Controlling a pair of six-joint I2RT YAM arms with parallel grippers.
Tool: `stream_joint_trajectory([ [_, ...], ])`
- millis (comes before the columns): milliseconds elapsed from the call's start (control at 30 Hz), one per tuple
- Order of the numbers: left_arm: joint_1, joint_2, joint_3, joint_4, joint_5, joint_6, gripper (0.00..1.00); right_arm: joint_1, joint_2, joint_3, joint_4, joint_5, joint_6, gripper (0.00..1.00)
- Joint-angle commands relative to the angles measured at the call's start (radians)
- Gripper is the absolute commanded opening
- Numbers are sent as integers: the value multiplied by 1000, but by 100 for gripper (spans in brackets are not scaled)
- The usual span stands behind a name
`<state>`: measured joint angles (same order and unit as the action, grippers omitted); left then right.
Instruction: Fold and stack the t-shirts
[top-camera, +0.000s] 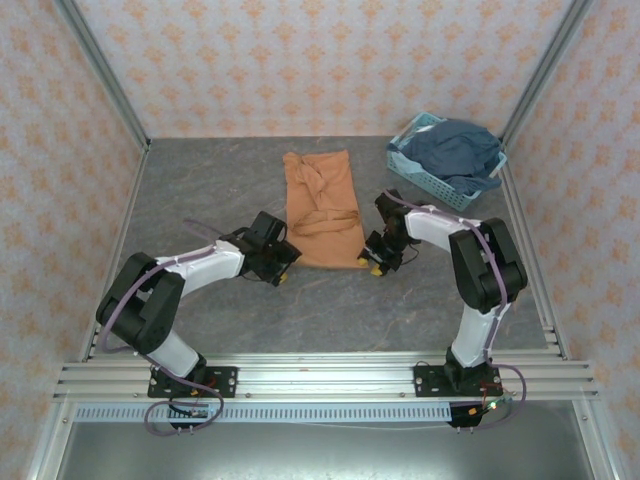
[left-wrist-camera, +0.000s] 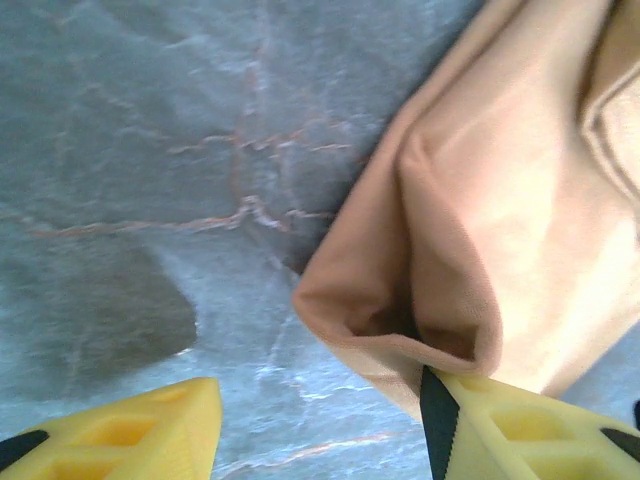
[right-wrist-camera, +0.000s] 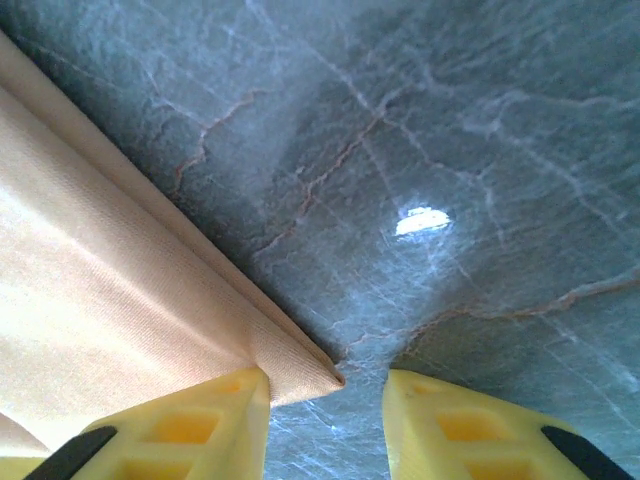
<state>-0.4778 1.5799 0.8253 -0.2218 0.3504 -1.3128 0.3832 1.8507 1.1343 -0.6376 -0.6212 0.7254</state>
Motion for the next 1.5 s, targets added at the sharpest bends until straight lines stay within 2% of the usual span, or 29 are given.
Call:
stream_joint_trajectory([
  [0, 8, -5, -17, 80, -36, -20, 56, 18, 64, 28, 173, -52, 40, 38],
  [100, 13, 27, -2, 76, -31, -6, 55, 19, 58, 31, 157, -55, 56, 39],
  [233, 18, 44, 13, 60, -27, -9, 48, 19, 61, 38, 127, -48, 64, 39],
  [467, -20, -142, 53, -190, -145, -67, 33, 20, 58, 38, 118, -38, 78, 39],
  [533, -26, -175, 56, -258, -162, -93, 37, 20, 49, 39, 112, -37, 77, 39],
  [600, -25, -181, 55, -289, -174, -110, 51, 20, 37, 38, 104, -35, 74, 40],
  [633, -20, -170, 51, -268, -168, -108, 55, 21, 33, 37, 97, -35, 72, 41],
  [733, -7, -92, 64, -215, -126, -110, 57, 20, 21, 28, 90, -37, 68, 44],
  [1000, -10, 88, 116, -80, -90, -138, 56, 25, 7, 3, 92, -38, 65, 46],
  [1100, -16, 127, 139, -84, -87, -131, 51, 25, 7, -2, 95, -38, 65, 46],
  [1233, -27, 146, 127, -89, -85, -142, 35, 26, 5, -4, 96, -35, 69, 46],
  [1400, -34, 161, 112, -64, -77, -163, 33, 25, 5, 1, 106, -36, 83, 45],
  [1467, -35, 170, 123, -74, -80, -161, 29, 25, 11, 6, 105, -34, 87, 44],
])
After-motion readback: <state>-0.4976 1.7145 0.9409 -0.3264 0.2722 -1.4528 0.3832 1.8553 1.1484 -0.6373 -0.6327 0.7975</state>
